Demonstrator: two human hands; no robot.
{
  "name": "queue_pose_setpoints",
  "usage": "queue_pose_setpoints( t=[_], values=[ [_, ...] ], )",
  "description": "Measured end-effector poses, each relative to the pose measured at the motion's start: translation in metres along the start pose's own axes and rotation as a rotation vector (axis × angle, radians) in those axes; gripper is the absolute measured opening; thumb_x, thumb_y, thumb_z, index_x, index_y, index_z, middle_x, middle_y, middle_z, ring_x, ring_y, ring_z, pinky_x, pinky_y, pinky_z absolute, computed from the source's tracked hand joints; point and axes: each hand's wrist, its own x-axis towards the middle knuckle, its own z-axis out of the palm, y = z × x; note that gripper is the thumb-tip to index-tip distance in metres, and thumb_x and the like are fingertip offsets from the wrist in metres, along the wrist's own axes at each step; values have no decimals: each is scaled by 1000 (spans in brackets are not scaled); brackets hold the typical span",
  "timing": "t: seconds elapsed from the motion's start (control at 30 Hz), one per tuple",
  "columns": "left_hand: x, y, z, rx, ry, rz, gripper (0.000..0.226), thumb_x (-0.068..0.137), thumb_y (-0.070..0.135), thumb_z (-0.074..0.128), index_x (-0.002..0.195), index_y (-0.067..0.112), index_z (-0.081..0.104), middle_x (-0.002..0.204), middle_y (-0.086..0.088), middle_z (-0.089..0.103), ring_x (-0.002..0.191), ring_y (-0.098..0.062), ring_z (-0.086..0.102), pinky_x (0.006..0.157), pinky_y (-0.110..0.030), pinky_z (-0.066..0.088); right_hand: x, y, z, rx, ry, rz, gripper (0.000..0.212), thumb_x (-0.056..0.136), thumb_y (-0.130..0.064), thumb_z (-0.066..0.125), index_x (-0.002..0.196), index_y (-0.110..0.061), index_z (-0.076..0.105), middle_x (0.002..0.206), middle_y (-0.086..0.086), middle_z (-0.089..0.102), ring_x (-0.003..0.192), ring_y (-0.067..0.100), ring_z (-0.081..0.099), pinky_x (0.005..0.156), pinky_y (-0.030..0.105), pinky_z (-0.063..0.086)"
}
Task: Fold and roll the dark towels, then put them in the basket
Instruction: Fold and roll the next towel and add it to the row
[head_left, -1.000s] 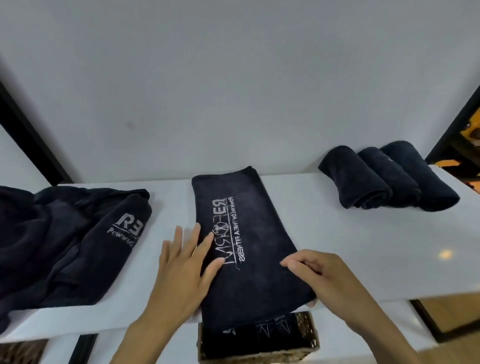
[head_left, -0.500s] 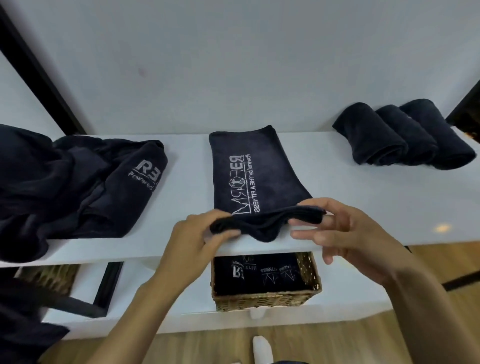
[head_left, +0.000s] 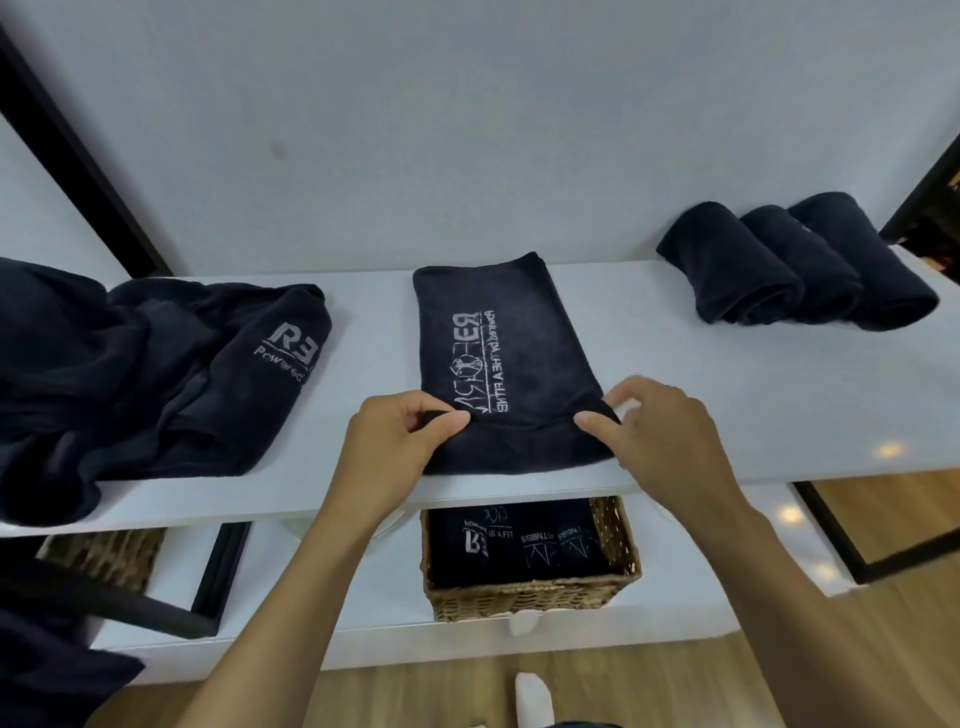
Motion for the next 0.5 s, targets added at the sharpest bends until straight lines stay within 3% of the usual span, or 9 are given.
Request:
queue_pose_setpoints(
  t=[0.03, 0.1, 0.2, 0.3, 0.4, 0.43, 0.5],
  values=[
    [2, 1, 0, 26, 11, -15, 6, 85, 26, 72, 84, 23, 76, 81, 11, 74, 82, -6, 69, 73, -21, 51, -4, -2, 1, 3, 98, -120, 17, 88, -36, 70, 95, -23, 61, 66, -10, 60, 61, 9, 59, 64, 28, 52],
    [5, 2, 0, 76, 28, -37, 5, 84, 29, 73, 82, 26, 75, 79, 11, 73, 80, -7, 68, 71, -24, 51, -12, -3, 5, -44, 220, -474, 6, 91, -27, 66, 95, -25, 64, 74, -14, 58, 67, 6, 55, 63, 26, 51],
    [10, 4, -1, 114, 49, -56, 7, 80, 34, 76, 81, 28, 72, 74, 2, 71, 73, -16, 66, 62, -31, 51, -13, 5, 15, -251, 88, -806, 31, 91, -47, 53, 99, -22, 69, 98, -8, 64, 85, 13, 59, 72, 26, 51],
    [14, 4, -2, 159, 52, -69, 16, 79, 34, 78, 90, 29, 68, 78, -3, 65, 69, -15, 62, 51, -24, 49, -3, 11, 18, -372, -32, -837, 45, 86, -55, 54, 116, -23, 62, 111, -6, 62, 95, 17, 59, 79, 31, 52],
    [13, 2, 0, 301, 96, -6, 22, 80, 32, 77, 98, 27, 67, 89, 6, 60, 78, -10, 59, 65, -29, 53, 9, 8, 16, -419, -80, -847, 41, 85, -44, 65, 121, -26, 60, 107, -7, 60, 89, 17, 56, 76, 30, 51],
    [11, 2, 1, 390, 150, 105, 21, 81, 31, 76, 100, 26, 67, 94, 9, 57, 83, -11, 57, 72, -30, 52, 12, 6, 15, -428, -91, -843, 39, 83, -40, 69, 119, -26, 61, 104, -7, 60, 87, 16, 56, 74, 29, 49],
    [6, -3, 0, 566, 213, 489, 18, 83, 36, 72, 98, 24, 70, 99, 10, 57, 89, -12, 52, 80, -31, 44, 18, 1, 13, -452, -91, -854, 33, 82, -35, 73, 112, -26, 65, 100, -8, 59, 85, 15, 56, 72, 27, 44]
  ],
)
